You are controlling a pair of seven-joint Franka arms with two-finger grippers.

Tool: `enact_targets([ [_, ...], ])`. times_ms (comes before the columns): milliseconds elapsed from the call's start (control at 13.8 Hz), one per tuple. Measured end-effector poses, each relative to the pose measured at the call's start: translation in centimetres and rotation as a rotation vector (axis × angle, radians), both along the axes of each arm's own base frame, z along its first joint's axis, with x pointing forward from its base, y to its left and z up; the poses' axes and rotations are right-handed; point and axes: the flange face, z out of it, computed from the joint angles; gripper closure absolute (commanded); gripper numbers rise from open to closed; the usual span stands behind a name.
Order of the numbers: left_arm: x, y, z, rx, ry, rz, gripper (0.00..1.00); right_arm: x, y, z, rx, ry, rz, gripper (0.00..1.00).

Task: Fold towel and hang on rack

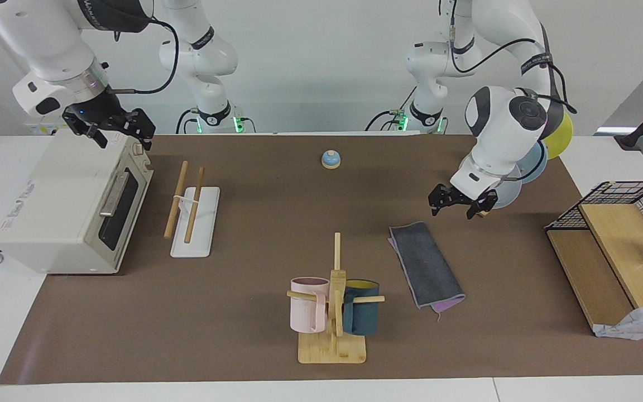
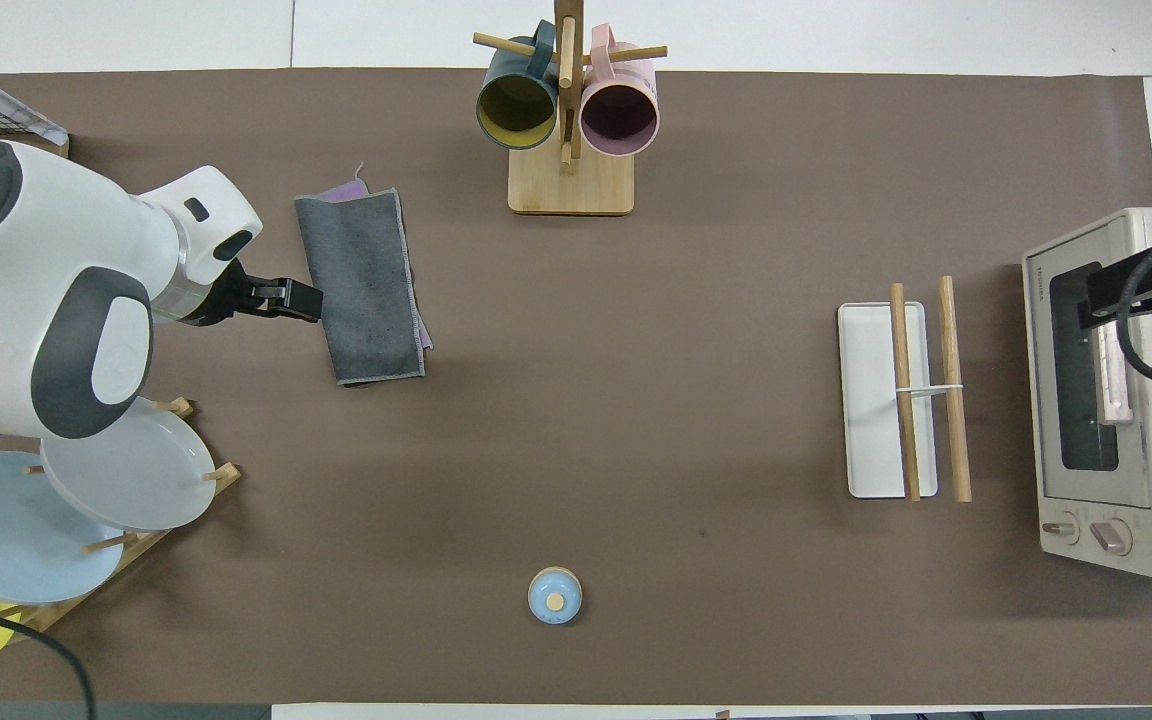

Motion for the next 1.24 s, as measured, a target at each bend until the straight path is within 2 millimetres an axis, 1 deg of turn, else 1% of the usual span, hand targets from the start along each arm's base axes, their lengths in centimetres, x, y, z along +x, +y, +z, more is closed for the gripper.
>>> enact_targets([
  [145, 0.7, 1.7, -1.3, -0.074, -0.011, 0.085, 0.00, 0.0, 0.0, 0.0, 0.000, 0.000, 0.000, 0.00],
  [218, 1.1, 2.7, -2.5, -0.116, -0.017, 0.139, 0.01, 0.0, 0.0, 0.0, 0.000, 0.000, 0.000, 0.00],
  [291, 1.5, 3.4, -4.1, -0.158, -0.020, 0.189, 0.01, 0.0, 0.0, 0.0, 0.000, 0.000, 0.000, 0.00],
  [363, 1.9, 3.6, -5.7, -0.181, -0.018, 0.220, 0.02, 0.0, 0.0, 0.0, 0.000, 0.000, 0.000, 0.00],
  [509, 2.3, 3.3, -9.0, -0.202, 0.008, 0.250, 0.05, 0.0, 0.0, 0.0, 0.000, 0.000, 0.000, 0.00],
  [654, 2.3, 2.9, -11.6, -0.211, 0.042, 0.251, 0.07, 0.0, 0.0, 0.0, 0.000, 0.000, 0.000, 0.00],
  [799, 2.0, 2.6, -12.7, -0.222, 0.066, 0.259, 0.08, 0.0, 0.0, 0.0, 0.000, 0.000, 0.000, 0.00],
  [1090, 1.4, 2.5, -13.4, -0.226, 0.085, 0.266, 0.09, 0.0, 0.0, 0.0, 0.000, 0.000, 0.000, 0.00],
  [1235, 1.2, 2.5, -13.6, -0.225, 0.090, 0.265, 0.11, 0.0, 0.0, 0.0, 0.000, 0.000, 0.000, 0.00],
])
